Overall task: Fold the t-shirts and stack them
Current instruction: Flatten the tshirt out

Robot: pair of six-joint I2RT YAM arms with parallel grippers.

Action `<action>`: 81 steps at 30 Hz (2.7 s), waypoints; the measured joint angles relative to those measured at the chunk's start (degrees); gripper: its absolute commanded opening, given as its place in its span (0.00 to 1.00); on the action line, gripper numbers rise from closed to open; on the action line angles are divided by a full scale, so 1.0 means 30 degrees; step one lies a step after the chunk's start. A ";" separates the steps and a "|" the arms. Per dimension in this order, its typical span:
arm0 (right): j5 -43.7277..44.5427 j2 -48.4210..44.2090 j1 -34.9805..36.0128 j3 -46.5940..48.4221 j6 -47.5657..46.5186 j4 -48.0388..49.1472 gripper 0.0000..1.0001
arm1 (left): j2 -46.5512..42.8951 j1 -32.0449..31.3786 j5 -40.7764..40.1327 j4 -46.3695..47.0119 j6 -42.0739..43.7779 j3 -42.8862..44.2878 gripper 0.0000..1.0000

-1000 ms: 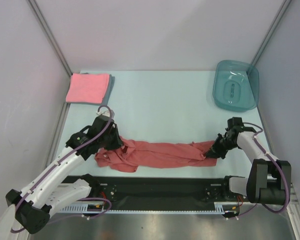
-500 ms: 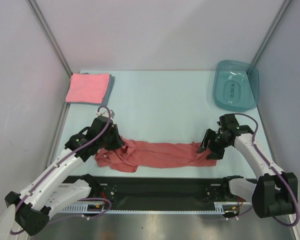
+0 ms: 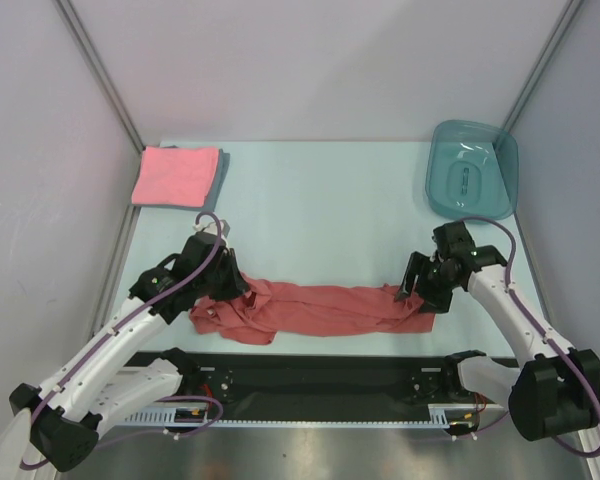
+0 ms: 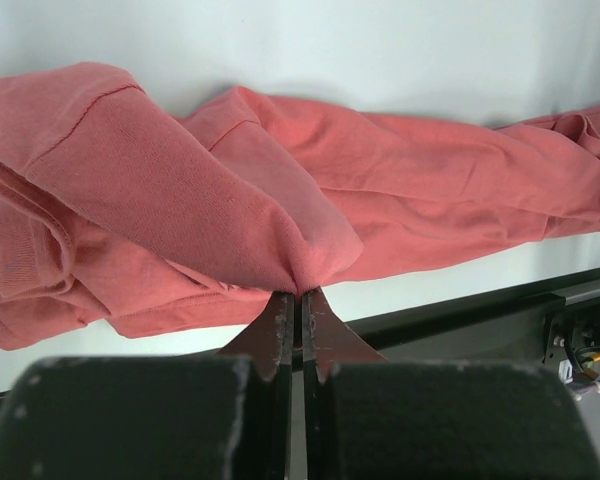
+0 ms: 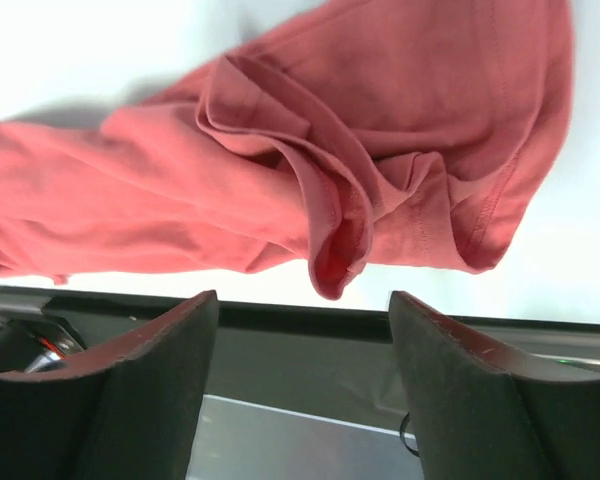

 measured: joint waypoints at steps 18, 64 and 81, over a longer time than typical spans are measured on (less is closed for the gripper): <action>-0.0175 0.1217 -0.0277 -0.1530 0.0831 0.1479 0.47 | -0.0248 0.0000 0.0291 0.0000 0.0153 0.0007 0.00; -0.0466 0.1741 -0.0576 -0.1297 0.0597 0.1260 0.00 | 0.7344 0.2164 0.2200 0.3082 0.4226 0.0860 0.55; -0.0466 0.1450 -0.0576 -0.0561 0.0313 0.0474 0.00 | 1.4673 0.3519 0.6426 0.5530 0.8000 0.4350 0.32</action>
